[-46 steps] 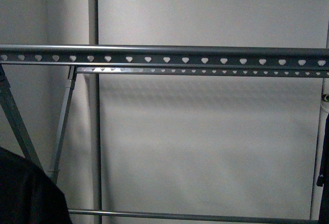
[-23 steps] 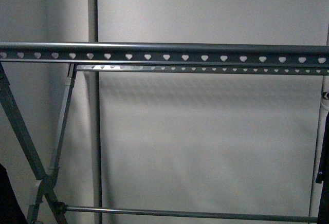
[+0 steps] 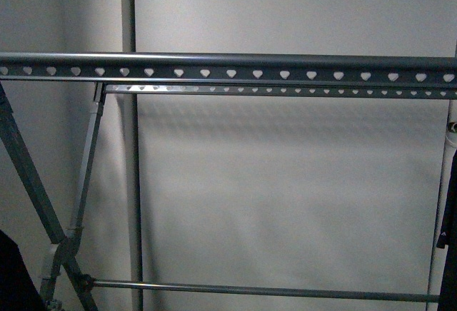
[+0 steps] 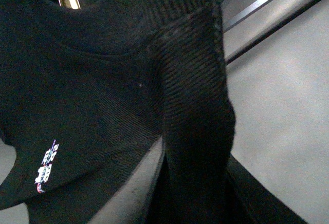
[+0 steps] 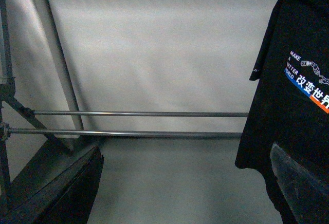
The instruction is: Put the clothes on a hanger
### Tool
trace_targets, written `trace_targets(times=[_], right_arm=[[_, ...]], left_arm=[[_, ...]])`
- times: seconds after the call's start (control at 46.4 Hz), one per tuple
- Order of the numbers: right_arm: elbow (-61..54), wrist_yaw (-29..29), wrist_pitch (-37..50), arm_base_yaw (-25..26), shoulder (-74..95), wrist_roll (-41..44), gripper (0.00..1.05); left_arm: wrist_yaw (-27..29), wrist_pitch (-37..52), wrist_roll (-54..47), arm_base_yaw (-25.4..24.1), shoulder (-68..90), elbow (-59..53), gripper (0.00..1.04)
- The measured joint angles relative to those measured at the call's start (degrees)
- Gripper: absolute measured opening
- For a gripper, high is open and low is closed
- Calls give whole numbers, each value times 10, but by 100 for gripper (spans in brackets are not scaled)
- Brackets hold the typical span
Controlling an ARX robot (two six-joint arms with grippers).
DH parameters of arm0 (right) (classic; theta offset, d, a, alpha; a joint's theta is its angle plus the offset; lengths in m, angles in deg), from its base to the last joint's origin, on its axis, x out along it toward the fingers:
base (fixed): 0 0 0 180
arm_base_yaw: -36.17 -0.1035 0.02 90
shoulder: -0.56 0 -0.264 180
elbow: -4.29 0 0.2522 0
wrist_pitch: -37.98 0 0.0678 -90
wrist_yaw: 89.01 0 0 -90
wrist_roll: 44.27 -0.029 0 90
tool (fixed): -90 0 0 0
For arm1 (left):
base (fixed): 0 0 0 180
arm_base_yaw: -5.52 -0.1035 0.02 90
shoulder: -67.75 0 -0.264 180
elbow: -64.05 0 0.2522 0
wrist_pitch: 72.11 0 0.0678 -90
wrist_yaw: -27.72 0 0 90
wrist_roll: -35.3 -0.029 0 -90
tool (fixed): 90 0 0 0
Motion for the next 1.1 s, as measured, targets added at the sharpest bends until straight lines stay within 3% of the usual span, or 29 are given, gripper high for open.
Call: trace_targets(times=[0.129, 0.366, 0.538, 0.581, 0.711, 0.775, 0.84, 0.99, 1.098], right_arm=[[0, 0, 0, 0, 0, 0, 97], [0, 0, 0, 0, 0, 0, 97], [0, 0, 0, 0, 0, 0, 97], [0, 0, 0, 0, 0, 0, 97], [0, 0, 0, 0, 0, 0, 97], [0, 0, 0, 0, 0, 0, 97], [0, 0, 0, 0, 0, 0, 97], [0, 0, 0, 0, 0, 0, 97], [0, 0, 0, 0, 0, 0, 97]], left_arm=[[-31, -1, -9, 1, -5, -13, 3], [-97, -3, -67, 3, -37, -40, 4], [-217, -13, -180, 34, -90, -76, 4], [-264, -21, -233, 50, -109, -90, 4], [-484, -124, -483, 92, -151, -111, 4], [-534, -154, -568, 93, -151, -107, 4], [-586, -128, -669, 85, -143, -104, 4], [-692, -133, -982, 62, -103, -37, 4], [-716, -146, -1100, 66, -87, -7, 4]])
